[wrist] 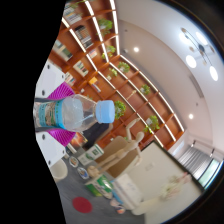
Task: Pour water
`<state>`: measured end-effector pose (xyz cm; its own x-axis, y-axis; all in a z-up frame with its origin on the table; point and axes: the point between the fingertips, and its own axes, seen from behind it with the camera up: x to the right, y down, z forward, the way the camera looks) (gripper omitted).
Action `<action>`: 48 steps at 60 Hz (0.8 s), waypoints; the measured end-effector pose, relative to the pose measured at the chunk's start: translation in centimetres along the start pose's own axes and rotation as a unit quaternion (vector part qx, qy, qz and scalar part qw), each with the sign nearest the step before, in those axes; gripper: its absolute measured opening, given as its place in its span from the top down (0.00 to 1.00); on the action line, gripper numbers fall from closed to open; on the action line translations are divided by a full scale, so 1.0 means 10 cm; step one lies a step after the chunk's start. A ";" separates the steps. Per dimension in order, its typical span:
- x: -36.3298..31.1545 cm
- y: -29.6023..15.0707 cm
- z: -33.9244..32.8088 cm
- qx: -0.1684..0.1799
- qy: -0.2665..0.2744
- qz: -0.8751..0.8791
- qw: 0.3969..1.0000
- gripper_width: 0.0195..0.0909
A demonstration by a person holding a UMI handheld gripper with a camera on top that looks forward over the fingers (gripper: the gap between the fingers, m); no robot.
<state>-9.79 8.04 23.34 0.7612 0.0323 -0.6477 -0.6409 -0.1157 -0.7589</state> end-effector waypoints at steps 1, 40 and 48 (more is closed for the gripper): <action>0.04 -0.04 -0.03 0.005 0.007 -0.029 1.000 0.81; 2.55 -0.91 -0.28 0.009 0.264 -0.318 0.911 0.77; 2.94 -0.66 -0.27 -0.020 0.270 -0.326 0.906 0.77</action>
<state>17.03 7.09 9.49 0.9213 -0.3820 0.0727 -0.0418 -0.2831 -0.9582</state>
